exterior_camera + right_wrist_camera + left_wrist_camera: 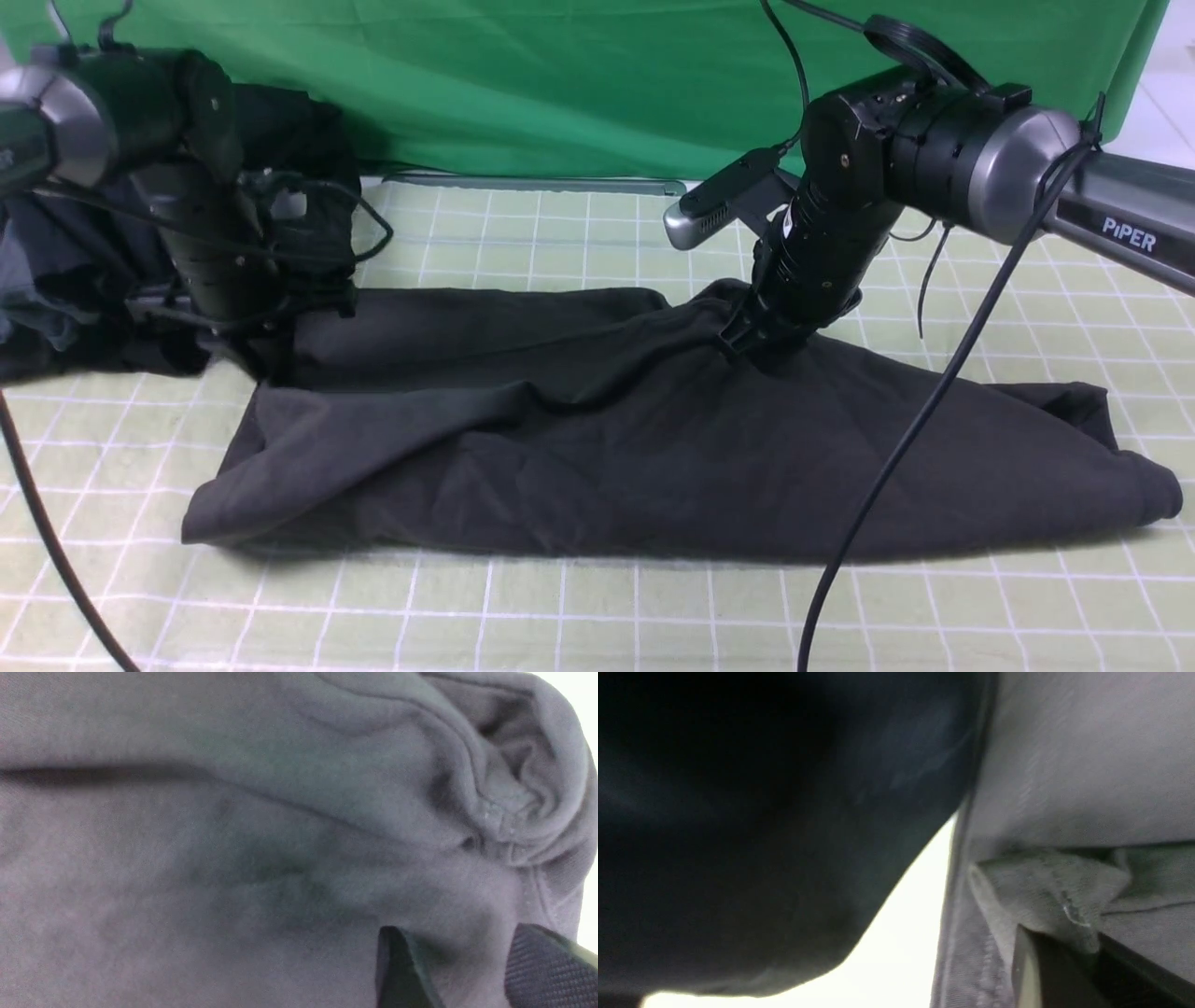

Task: Fold a long-sleeved shirt over a green coffee tablecloth.
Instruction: 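Fold the black garment in half by bringing its near edge over to the far edge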

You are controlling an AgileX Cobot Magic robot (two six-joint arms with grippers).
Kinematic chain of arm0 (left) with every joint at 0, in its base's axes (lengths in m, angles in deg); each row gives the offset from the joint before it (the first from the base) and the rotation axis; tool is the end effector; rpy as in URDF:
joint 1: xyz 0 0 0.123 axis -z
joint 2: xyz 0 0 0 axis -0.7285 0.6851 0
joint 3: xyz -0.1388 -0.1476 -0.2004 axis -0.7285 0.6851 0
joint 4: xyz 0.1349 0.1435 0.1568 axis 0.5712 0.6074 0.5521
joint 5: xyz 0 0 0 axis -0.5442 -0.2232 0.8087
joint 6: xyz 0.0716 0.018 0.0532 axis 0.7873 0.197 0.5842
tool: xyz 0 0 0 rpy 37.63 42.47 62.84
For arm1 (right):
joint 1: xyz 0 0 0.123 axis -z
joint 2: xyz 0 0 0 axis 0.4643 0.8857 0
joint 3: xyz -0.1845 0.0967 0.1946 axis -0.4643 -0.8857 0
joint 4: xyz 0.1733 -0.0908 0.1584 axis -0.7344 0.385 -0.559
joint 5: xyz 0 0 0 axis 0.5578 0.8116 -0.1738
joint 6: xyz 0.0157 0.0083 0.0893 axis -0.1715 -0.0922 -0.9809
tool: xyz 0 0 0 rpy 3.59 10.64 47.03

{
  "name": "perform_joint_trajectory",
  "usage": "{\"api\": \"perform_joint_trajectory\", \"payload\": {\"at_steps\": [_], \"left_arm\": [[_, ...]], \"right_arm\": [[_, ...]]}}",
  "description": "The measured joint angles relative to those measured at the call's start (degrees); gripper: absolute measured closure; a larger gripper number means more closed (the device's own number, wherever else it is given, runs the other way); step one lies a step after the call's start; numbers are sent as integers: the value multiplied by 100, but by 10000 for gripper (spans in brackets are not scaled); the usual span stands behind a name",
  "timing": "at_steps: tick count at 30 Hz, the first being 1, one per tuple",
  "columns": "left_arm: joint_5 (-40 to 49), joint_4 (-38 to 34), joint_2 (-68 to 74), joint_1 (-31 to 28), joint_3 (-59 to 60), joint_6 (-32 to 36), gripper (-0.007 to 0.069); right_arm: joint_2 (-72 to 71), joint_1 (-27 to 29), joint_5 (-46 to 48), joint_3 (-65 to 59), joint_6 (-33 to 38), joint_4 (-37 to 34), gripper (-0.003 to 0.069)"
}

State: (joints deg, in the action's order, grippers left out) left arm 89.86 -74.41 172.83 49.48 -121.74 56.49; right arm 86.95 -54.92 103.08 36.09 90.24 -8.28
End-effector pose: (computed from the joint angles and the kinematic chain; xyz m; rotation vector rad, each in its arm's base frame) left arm 0.4362 -0.0185 0.2026 -0.0351 2.9753 0.0202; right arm 0.4122 0.2069 0.2044 -0.8968 2.6330 -0.0019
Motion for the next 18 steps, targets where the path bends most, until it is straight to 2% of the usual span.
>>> {"api": "perform_joint_trajectory", "payload": {"at_steps": [8,13,18], "left_arm": [[212,-31,-331,0,-798,596,611],[-436,-33,-327,0,-956,1092,611],[-461,21,-217,5,-956,1109,611]], "right_arm": [[0,0,0,0,0,0,349],[0,0,-29,103,5,0,349],[0,7,-344,111,-79,-2,335]]}}
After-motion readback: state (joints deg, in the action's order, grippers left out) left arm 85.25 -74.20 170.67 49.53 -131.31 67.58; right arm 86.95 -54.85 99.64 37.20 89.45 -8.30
